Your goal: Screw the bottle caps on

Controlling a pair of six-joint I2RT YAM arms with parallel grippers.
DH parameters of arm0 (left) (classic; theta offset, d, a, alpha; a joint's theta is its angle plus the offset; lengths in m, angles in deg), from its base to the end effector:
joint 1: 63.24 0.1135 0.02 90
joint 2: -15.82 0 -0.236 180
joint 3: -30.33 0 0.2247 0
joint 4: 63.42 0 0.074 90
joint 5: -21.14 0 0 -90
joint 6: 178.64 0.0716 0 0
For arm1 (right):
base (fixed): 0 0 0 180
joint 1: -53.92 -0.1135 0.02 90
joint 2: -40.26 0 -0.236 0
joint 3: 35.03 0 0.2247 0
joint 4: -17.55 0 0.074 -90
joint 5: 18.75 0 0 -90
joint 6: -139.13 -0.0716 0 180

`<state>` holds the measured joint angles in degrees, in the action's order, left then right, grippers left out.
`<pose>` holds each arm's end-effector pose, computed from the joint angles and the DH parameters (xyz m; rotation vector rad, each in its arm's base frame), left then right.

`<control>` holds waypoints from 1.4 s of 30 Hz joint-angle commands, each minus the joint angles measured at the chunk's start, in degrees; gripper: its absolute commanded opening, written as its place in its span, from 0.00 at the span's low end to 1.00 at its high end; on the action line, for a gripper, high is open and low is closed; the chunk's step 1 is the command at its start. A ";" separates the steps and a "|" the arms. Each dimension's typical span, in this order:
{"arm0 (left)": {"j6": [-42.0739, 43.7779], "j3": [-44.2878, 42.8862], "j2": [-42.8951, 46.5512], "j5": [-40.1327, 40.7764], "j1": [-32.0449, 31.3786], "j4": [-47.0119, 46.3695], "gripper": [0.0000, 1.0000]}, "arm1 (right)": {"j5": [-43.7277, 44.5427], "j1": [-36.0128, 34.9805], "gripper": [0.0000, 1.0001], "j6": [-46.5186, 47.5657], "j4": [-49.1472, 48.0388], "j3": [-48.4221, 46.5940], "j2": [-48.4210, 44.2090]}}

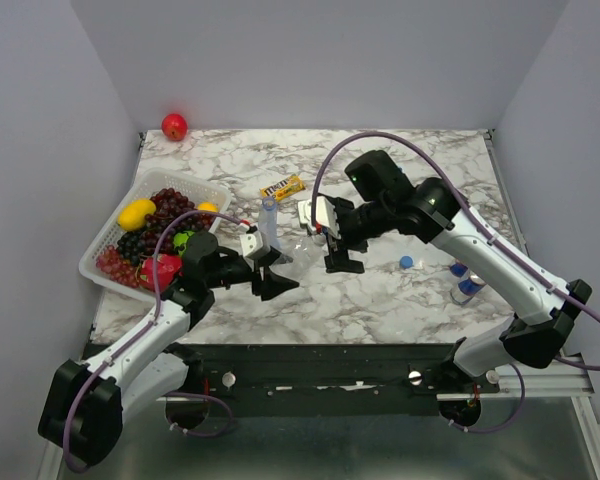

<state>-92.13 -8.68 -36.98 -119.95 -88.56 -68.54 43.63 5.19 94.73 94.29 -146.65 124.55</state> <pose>0.1688 -0.1415 0.2300 0.9858 1.5043 -1.1258 0.1634 0.2365 0.3471 -1.8936 1.4604 0.6092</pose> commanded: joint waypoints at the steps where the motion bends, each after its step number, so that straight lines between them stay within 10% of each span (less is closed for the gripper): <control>1: 0.49 -0.46 1.82 2.31 1.50 -1.82 0.00 | 0.81 -0.40 0.99 -5.61 5.27 -0.62 1.75; 20: 14.63 -5.29 1.56 -3.39 2.47 15.57 0.00 | -3.05 7.07 0.96 -6.51 8.89 -12.94 2.29; 30: 33.19 -16.71 -2.49 -4.72 2.03 37.91 0.00 | -12.64 6.19 0.93 18.09 -0.52 5.43 -9.67; 42: 33.81 -19.71 -3.37 -3.23 -1.66 40.73 0.00 | -13.43 5.49 0.77 22.06 -4.92 8.16 -8.88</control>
<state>-58.86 -26.67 -40.78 -122.68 -89.17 -28.80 32.44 11.44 113.46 90.92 -138.72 114.91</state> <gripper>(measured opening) 0.687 0.795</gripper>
